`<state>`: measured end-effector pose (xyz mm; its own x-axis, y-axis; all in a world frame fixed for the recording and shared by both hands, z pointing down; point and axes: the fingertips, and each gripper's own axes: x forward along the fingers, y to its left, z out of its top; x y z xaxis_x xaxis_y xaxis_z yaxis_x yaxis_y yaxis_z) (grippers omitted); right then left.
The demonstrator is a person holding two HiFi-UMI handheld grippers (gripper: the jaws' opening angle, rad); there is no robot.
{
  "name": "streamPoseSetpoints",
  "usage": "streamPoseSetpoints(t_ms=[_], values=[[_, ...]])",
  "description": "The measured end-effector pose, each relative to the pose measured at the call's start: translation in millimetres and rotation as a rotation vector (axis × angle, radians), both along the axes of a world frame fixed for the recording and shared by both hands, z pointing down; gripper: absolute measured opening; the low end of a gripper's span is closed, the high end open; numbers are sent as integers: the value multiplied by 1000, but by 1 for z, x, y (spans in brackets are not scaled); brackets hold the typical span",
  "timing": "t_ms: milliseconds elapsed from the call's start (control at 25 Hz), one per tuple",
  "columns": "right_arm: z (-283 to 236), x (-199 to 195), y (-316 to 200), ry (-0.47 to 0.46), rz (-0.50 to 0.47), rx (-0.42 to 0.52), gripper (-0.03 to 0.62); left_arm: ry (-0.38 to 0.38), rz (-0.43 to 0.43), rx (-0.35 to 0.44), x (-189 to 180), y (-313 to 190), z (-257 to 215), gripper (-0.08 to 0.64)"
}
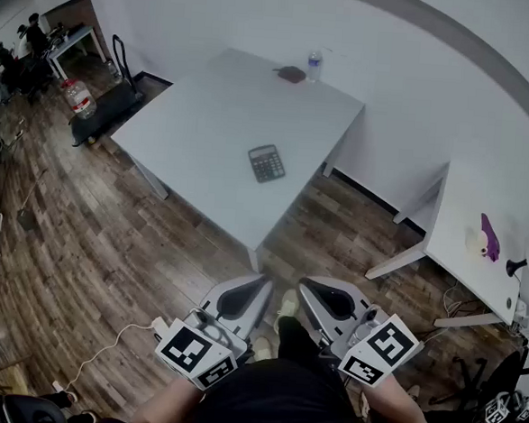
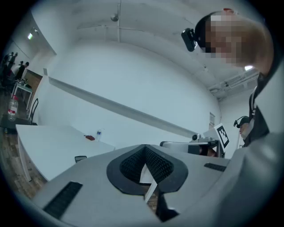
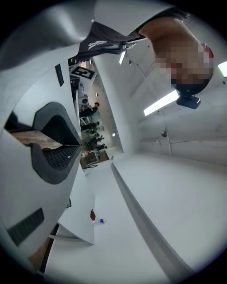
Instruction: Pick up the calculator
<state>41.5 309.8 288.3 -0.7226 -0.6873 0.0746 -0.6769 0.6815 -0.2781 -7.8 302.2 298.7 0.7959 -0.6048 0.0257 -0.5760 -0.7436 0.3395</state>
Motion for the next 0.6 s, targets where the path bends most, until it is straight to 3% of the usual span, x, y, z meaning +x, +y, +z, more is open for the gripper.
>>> streamPoseSetpoints(t_ms=[600], values=[[8, 10, -187, 7, -167, -37, 15, -17, -156, -29, 9, -176, 6, 6]])
